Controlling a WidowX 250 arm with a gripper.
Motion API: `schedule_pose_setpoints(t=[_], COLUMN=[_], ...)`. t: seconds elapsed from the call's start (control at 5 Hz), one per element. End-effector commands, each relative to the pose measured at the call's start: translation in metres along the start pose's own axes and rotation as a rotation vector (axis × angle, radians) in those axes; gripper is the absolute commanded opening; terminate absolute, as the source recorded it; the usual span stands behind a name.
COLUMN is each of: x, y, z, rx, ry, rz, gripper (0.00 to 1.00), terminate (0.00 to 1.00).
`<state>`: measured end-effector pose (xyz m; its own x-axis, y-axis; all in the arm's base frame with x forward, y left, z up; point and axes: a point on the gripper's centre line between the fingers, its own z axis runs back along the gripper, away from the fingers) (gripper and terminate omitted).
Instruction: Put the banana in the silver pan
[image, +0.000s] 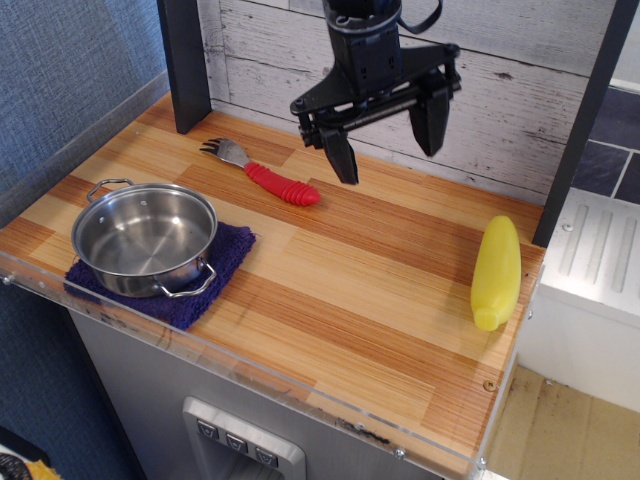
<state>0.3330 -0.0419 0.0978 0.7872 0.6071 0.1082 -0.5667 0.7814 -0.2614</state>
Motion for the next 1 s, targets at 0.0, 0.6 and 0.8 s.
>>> schedule_pose_setpoints(t=[0.0,0.6,0.8], x=[-0.023,-0.049,-0.052], y=[-0.018,-0.041,-0.045], z=[-0.013,-0.045,-0.054], rx=[-0.004,-0.019,0.008], ry=[0.025,0.029,0.022], rz=[-0.254,-0.375,-0.396], gripper=[1.0,1.0,1.0], terminate=[0.0,0.0,0.0])
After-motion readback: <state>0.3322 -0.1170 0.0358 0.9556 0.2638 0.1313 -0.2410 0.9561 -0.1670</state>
